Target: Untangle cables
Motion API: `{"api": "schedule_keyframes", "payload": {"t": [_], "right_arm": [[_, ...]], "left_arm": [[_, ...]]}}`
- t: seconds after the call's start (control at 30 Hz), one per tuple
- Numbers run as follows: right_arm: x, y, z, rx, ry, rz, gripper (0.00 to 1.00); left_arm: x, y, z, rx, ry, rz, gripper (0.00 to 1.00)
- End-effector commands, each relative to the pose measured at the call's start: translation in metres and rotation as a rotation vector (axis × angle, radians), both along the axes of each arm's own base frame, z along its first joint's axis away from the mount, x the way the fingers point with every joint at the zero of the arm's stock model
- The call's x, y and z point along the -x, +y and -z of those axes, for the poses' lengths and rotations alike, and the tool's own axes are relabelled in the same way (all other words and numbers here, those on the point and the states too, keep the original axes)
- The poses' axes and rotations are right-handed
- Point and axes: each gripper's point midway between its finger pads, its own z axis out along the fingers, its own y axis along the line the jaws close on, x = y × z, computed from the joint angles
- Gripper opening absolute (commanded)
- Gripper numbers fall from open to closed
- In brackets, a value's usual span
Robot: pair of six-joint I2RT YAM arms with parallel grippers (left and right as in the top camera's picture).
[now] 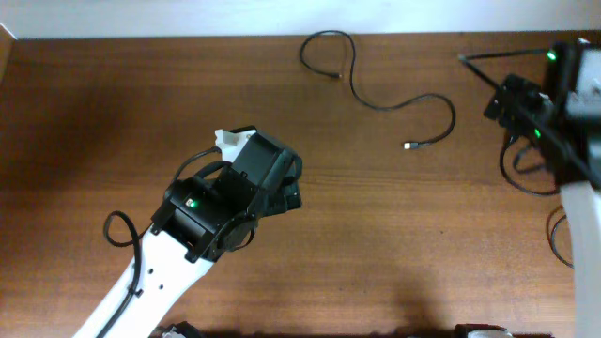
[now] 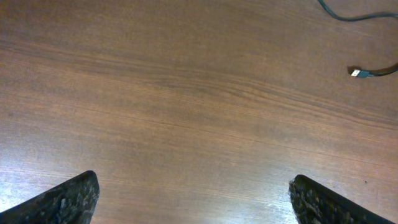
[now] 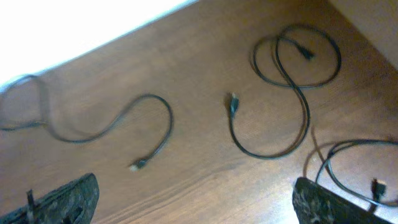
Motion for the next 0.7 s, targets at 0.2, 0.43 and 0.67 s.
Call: {"api": "schedule_keyframes", "payload": {"t": [0.2, 0.43, 0.67], "right_arm": [[0.206, 0.066, -0.044, -0.111, -0.09, -0.356, 0.98], [0.244, 0.067, -0.057, -0.081, -0.226, -0.364, 0.98], [0.299, 0.069, -0.065, -0.038, -0.417, -0.372, 0.98]], "left_arm": [[0.0, 0.003, -0.004, -0.005, -0.015, -0.003, 0.99], [0.0, 0.003, -0.004, -0.005, -0.015, -0.003, 0.99], [0.0, 0.003, -0.004, -0.005, -0.014, -0.002, 0.99]]}}
